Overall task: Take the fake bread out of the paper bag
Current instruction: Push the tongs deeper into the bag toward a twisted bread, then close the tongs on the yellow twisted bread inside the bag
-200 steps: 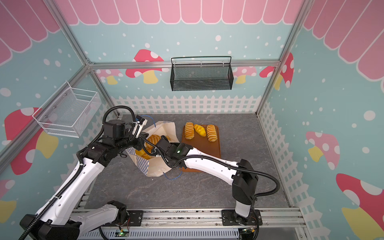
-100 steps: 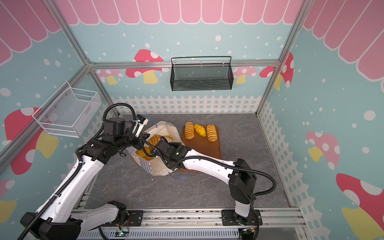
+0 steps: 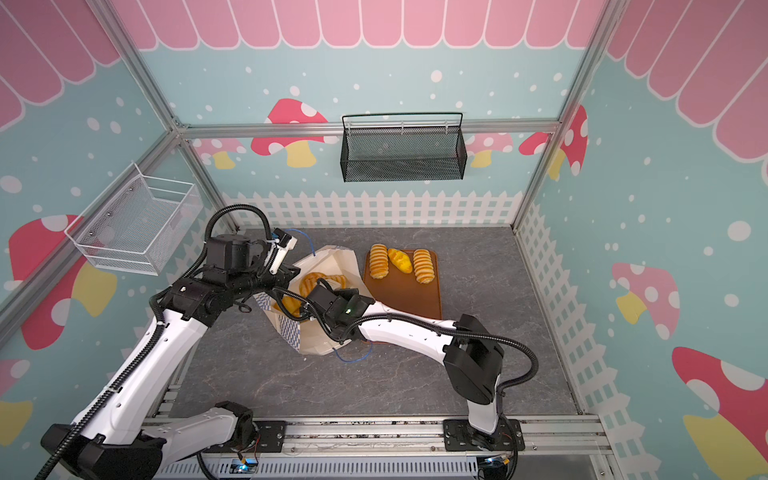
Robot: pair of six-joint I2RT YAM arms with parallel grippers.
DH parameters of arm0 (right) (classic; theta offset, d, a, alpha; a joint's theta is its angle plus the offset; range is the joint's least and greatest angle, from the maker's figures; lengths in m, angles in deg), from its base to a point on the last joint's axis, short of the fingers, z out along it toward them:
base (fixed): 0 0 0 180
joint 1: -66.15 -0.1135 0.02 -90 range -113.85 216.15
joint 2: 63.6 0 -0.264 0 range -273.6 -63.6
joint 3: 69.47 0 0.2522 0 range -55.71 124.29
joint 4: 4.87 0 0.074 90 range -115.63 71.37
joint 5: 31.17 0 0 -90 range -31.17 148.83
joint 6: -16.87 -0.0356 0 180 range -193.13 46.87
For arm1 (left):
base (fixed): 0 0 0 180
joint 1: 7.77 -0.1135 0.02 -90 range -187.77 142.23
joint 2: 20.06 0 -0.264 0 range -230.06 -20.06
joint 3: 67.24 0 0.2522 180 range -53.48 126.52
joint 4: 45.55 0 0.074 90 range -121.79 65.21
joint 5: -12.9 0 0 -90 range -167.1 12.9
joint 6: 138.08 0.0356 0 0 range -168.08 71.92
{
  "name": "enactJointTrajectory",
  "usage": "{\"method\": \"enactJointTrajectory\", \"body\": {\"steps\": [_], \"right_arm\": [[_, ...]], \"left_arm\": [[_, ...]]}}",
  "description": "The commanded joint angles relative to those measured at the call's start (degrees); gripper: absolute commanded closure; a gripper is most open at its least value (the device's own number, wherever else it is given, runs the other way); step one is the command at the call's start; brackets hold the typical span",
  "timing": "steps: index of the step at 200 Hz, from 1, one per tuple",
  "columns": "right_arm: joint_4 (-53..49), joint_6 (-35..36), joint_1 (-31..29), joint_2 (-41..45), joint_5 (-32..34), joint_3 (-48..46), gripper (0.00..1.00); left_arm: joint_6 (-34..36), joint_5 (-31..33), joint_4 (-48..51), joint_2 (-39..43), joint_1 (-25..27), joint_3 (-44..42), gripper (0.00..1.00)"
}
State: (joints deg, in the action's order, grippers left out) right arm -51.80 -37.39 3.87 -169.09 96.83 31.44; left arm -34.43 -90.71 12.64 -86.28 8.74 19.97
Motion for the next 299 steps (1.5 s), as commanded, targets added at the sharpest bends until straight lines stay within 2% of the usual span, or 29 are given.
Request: {"method": "enactJointTrajectory", "body": {"steps": [1, 51, 134, 225, 299], "right_arm": [[0.5, -0.5, 0.2, -2.2, 2.5, 0.4, 0.48], [-2.8, -3.5, 1.2, -5.8, 3.7, 4.1, 0.48], [-5.3, -7.2, 1.9, -6.4, 6.0, 6.6, 0.48], [-7.3, -7.6, 2.0, -5.3, 7.0, 7.2, 0.47], [-7.6, -8.1, 3.0, -9.5, 5.9, 9.2, 0.45]], "left_arm": [[-0.2, -3.6, 1.1, 0.4, 0.0, 1.6, 1.00], [-0.4, -4.9, 1.6, 1.3, 0.0, 1.6, 1.00], [-0.4, -4.9, 1.8, 1.2, 0.0, 1.6, 1.00], [-0.3, -4.4, 1.7, 0.8, 0.0, 1.8, 1.00], [-0.5, -6.1, 2.2, 0.9, 0.0, 2.1, 1.00]]}}
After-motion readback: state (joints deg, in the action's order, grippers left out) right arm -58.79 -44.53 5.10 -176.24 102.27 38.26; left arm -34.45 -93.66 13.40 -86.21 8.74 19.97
